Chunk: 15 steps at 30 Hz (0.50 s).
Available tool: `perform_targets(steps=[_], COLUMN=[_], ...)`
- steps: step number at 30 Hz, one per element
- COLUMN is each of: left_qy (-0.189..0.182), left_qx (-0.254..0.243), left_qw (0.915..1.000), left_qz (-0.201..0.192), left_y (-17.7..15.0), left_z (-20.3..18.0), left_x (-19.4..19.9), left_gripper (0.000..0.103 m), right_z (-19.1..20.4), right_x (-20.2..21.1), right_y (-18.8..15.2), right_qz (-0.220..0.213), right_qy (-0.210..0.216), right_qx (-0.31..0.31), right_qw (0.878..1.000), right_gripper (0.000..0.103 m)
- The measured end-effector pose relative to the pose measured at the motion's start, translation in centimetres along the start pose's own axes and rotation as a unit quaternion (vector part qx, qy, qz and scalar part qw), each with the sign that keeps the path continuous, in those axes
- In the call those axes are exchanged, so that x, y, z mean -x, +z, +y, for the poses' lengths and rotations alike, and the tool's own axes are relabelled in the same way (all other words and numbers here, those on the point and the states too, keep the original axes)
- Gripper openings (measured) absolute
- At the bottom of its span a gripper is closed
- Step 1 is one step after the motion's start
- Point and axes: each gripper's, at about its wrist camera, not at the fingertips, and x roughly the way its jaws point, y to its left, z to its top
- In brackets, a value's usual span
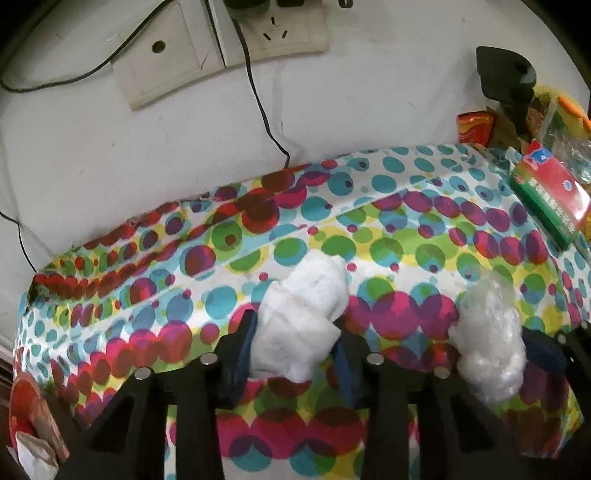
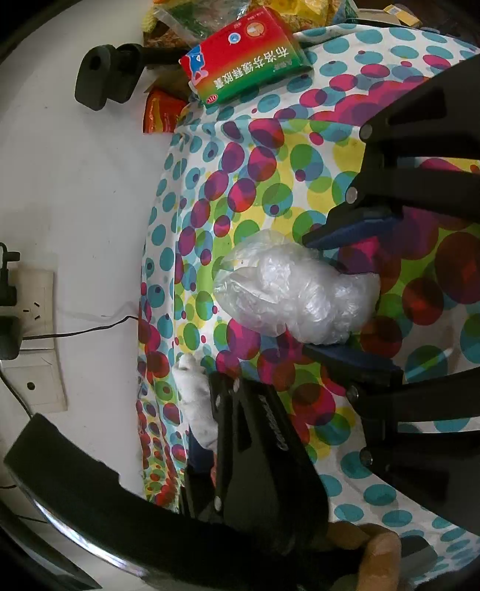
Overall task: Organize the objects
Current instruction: 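Grasp the white sock with the left gripper while the right gripper holds the plastic bag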
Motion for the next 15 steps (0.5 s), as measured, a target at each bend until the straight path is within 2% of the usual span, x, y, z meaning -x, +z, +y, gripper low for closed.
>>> perform_targets(steps=[5, 9, 15], left_qy=[-0.012, -0.004, 0.011], left_qx=[0.016, 0.027, 0.014], left_qw=[0.9997, 0.9994, 0.9997], left_qz=[0.017, 0.020, 0.016], left_y=[-1.6, -3.2, -5.5], left_z=[0.2, 0.5, 0.0], left_x=[1.4, 2.9, 5.4], left_gripper=[0.037, 0.037, 0.037], right_z=[-0.1, 0.0, -0.2], right_x=[0.0, 0.0, 0.1], right_y=[-0.1, 0.0, 0.1], right_qz=[0.000, 0.000, 0.001], right_qy=[-0.001, -0.004, -0.006], right_qx=[0.001, 0.002, 0.000], right_qw=[1.000, 1.000, 1.000], right_gripper=[0.049, 0.049, 0.052])
